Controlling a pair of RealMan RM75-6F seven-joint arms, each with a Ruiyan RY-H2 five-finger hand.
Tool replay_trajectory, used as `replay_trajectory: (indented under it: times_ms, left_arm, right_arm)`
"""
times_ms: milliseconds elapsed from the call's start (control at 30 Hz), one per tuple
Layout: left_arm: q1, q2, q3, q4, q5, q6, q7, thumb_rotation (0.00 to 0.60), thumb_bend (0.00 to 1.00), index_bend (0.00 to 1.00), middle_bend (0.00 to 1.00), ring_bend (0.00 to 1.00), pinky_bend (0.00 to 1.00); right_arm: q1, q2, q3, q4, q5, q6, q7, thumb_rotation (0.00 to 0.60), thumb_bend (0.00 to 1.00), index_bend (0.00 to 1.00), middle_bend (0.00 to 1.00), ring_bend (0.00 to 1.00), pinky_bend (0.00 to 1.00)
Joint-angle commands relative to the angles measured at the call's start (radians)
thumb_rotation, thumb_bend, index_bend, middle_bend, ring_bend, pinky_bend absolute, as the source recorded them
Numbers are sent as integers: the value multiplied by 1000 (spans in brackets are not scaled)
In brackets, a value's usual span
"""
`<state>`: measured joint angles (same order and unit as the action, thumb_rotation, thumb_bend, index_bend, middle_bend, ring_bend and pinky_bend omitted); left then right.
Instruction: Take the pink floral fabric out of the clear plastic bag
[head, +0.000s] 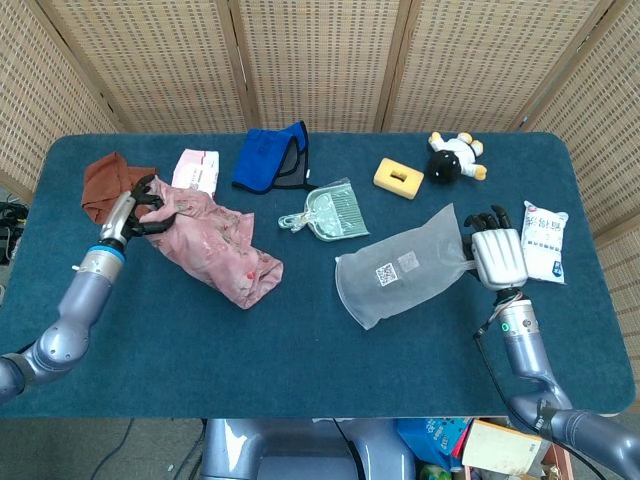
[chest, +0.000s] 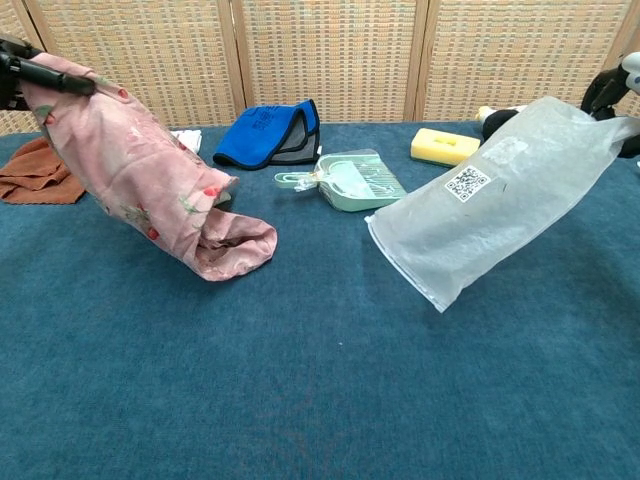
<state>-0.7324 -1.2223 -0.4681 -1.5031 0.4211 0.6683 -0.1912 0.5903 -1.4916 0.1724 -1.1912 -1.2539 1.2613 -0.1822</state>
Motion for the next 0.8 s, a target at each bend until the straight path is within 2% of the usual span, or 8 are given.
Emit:
replay_trajectory:
  times_ms: [33, 167, 233, 267, 333, 400, 533, 800]
  left_arm:
    - [8, 13, 22, 30, 17, -8, -2, 600, 642, 792, 0, 0, 0]
    - [9, 26, 47, 46, 19, 3, 14, 600, 642, 792, 0, 0, 0]
    - [11, 35, 63, 47, 26, 15, 30, 600, 643, 747, 0, 0, 0]
    - [15, 43, 68, 42, 36, 12, 32, 600, 638, 653, 0, 0, 0]
    - [35, 69, 70, 30, 79, 13, 23, 600, 472, 192, 0, 0, 0]
    - [57, 80, 65, 17, 139, 53, 10, 600, 281, 0, 0, 0, 0]
    - [107, 102, 67, -22, 260, 151, -4, 600, 151, 0, 0, 0, 0]
    - [228, 184, 137, -138, 524, 361, 30, 600, 109, 0, 0, 0, 0]
  right_arm:
    - [-4, -1, -2, 1, -17, 2, -6, 600, 858, 900, 368, 292, 140]
    - [-10, 5, -1, -5, -27, 2, -15, 600, 831, 900, 351, 292, 140]
    - [-14, 16, -1, -19, -23, -8, -24, 600, 687, 862, 252, 255, 131]
    - [-16, 26, -4, -27, -25, -13, -35, 600, 523, 744, 164, 196, 104]
    - [-21, 71, -22, -62, -2, -50, -136, 600, 200, 338, 40, 65, 35]
    - [-25, 95, -16, -104, 4, -39, -182, 600, 7, 37, 0, 1, 0]
    - [-39, 127, -18, -144, -9, -21, -203, 600, 0, 1, 0, 0, 0]
    - [-78, 254, -28, -291, -3, 4, -317, 600, 0, 0, 0, 0, 0]
